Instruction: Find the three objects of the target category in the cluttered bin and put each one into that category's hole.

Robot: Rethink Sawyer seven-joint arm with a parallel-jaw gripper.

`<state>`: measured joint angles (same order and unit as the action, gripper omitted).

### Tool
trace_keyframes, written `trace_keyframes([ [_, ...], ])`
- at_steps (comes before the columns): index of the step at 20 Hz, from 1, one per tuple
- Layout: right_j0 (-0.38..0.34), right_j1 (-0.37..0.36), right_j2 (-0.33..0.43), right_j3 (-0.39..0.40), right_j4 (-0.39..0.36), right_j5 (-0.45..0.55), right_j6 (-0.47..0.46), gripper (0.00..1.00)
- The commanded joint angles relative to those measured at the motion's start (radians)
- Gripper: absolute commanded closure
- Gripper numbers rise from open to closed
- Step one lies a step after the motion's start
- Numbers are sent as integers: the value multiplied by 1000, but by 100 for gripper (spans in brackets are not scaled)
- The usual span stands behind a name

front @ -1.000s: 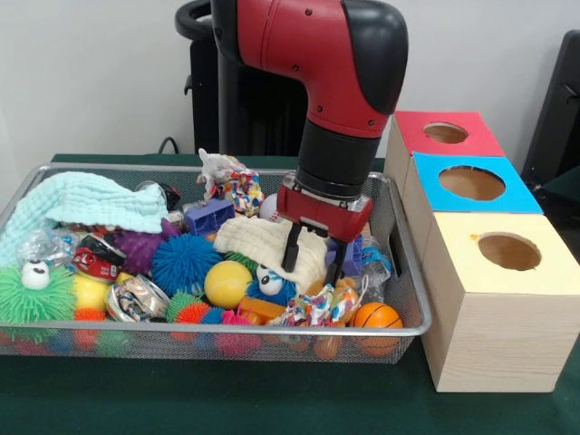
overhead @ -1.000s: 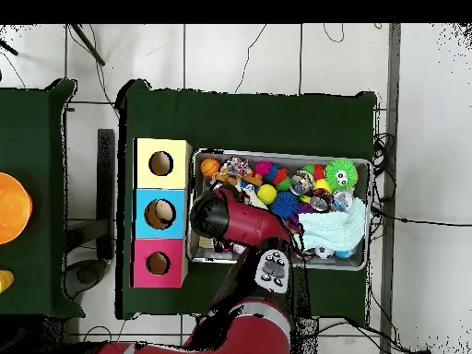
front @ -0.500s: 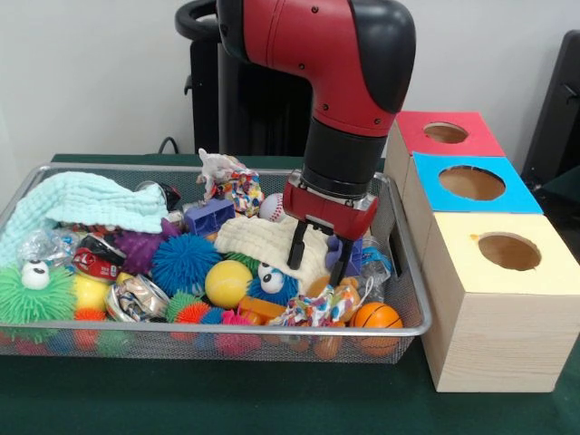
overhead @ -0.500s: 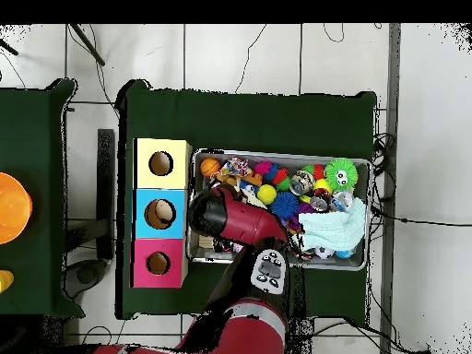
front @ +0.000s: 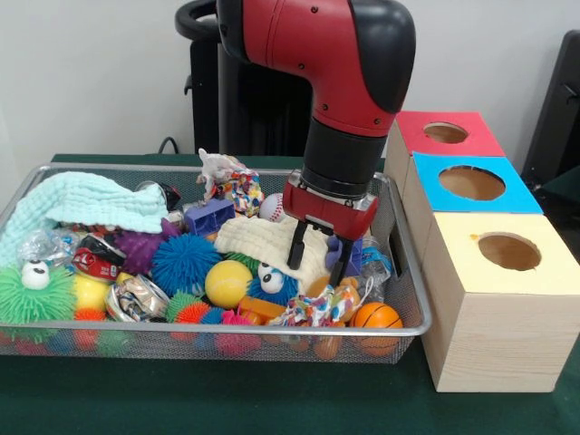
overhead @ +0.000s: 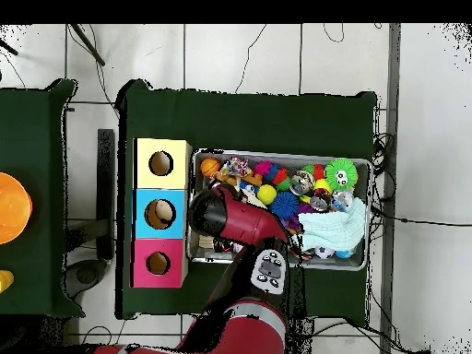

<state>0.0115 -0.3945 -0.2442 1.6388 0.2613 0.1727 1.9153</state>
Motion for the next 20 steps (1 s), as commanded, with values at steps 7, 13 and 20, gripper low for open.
trace_keyframes([
  [7, -63, 31, 122, -16, 23, -66, 178, 0],
  [13, -67, 43, 130, -24, 32, -84, 192, 0],
  [20, -54, 17, 115, -28, 68, -32, 215, 0],
])
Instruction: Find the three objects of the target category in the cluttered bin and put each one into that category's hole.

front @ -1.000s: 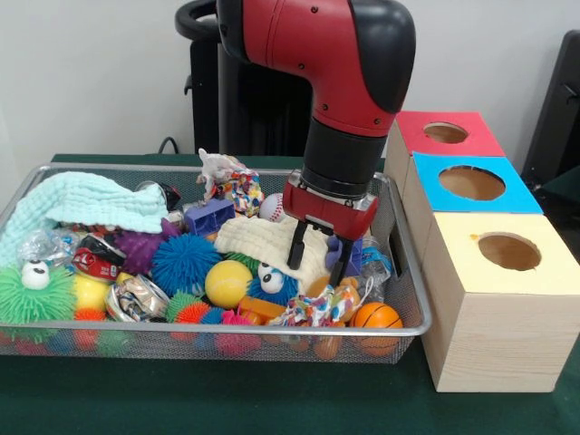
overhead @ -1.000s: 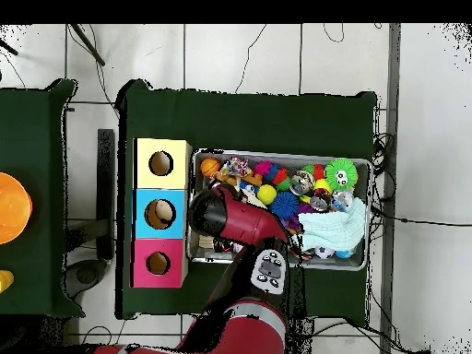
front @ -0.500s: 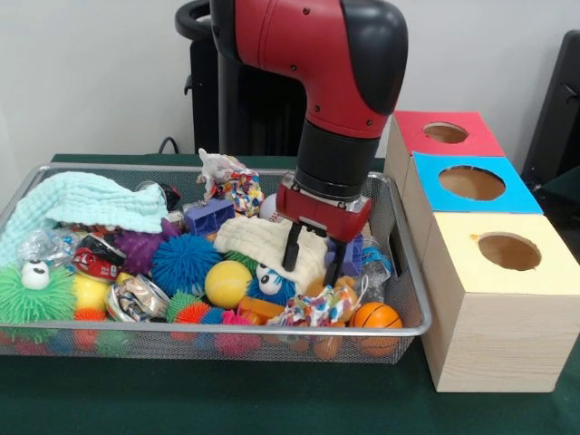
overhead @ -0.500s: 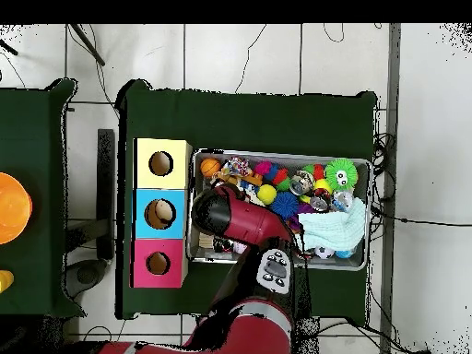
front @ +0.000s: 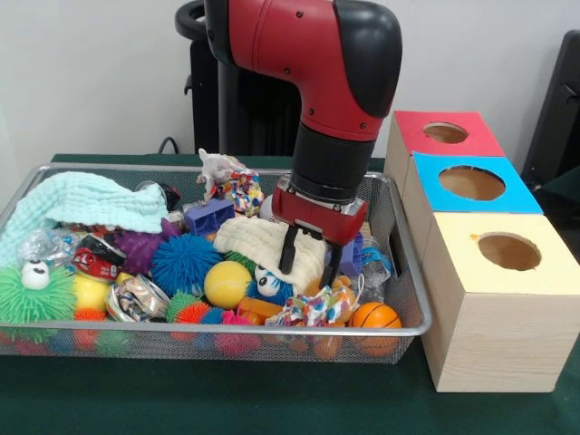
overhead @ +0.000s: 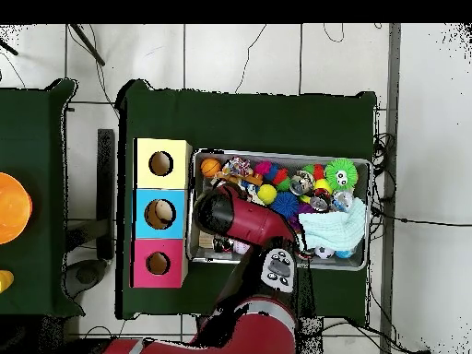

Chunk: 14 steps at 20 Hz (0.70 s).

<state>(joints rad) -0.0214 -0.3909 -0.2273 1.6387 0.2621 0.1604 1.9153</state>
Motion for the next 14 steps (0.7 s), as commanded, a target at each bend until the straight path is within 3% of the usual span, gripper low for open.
trace_keyframes([
  [1, -13, 19, 93, -31, 81, -32, 234, 0],
  [5, 6, 27, 81, -32, 146, -57, 296, 0],
  [9, -40, -16, 140, 22, 177, -92, 308, 0],
  [14, -56, -61, 155, 56, 211, -116, 325, 0],
])
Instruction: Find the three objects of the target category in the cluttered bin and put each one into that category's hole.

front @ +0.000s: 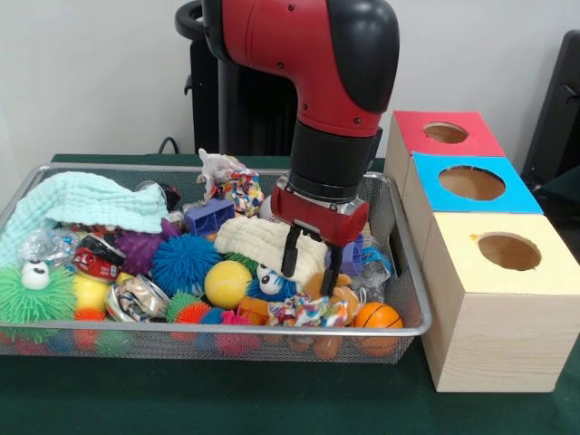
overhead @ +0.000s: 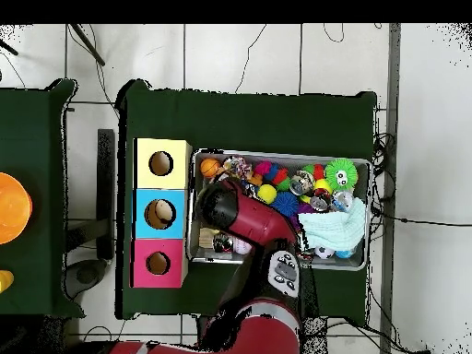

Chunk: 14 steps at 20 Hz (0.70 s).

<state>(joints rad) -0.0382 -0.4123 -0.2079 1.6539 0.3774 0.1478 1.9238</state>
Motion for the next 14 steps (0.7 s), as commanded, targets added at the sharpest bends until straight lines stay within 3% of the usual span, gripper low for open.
trace_keyframes([
  [1, -46, -48, 143, 47, 98, -109, 316, 0],
  [4, -98, -96, 213, 91, 105, -162, 343, 0],
  [7, -112, -108, 223, 108, 122, -182, 358, 0],
  [14, -87, -111, 183, 112, 192, -183, 387, 0],
])
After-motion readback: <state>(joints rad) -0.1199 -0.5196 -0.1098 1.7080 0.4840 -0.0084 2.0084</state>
